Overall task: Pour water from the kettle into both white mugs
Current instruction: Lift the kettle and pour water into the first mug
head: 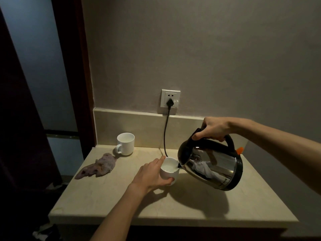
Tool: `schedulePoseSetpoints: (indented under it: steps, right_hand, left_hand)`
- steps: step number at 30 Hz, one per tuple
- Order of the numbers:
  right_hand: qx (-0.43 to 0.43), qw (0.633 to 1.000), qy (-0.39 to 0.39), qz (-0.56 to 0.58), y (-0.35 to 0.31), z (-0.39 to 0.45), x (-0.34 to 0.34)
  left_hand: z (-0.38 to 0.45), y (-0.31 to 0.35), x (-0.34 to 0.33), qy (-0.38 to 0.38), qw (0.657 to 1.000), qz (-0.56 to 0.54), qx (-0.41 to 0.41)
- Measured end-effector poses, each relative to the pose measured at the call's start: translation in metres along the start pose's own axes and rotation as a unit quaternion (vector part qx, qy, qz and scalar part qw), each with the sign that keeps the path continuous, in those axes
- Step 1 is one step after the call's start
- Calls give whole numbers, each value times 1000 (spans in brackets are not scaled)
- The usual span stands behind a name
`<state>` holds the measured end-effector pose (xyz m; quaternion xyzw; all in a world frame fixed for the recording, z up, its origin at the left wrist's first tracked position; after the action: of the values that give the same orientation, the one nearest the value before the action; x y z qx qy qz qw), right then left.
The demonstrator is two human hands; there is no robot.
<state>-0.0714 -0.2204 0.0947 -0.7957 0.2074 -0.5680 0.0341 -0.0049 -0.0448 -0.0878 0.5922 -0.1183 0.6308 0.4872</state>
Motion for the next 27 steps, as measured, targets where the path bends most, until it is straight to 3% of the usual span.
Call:
schedulePoseSetpoints:
  steps: [27]
  right_hand:
    - [-6,1000,-12,-16,-5,3,0]
  left_hand:
    - [0,-1,0,3,1000,-4,2]
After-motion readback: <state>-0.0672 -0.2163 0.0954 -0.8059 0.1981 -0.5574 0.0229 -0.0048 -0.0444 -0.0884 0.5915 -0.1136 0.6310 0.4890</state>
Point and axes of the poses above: each hand's wrist, its own z-axis towards the middle knuckle, its own x-axis out of the back of the hand, y = z × x, the point moved 10 cm from there along z, towards the middle knuckle, and after that the axes turned 1 degree about -y, right-handed, at the moved point
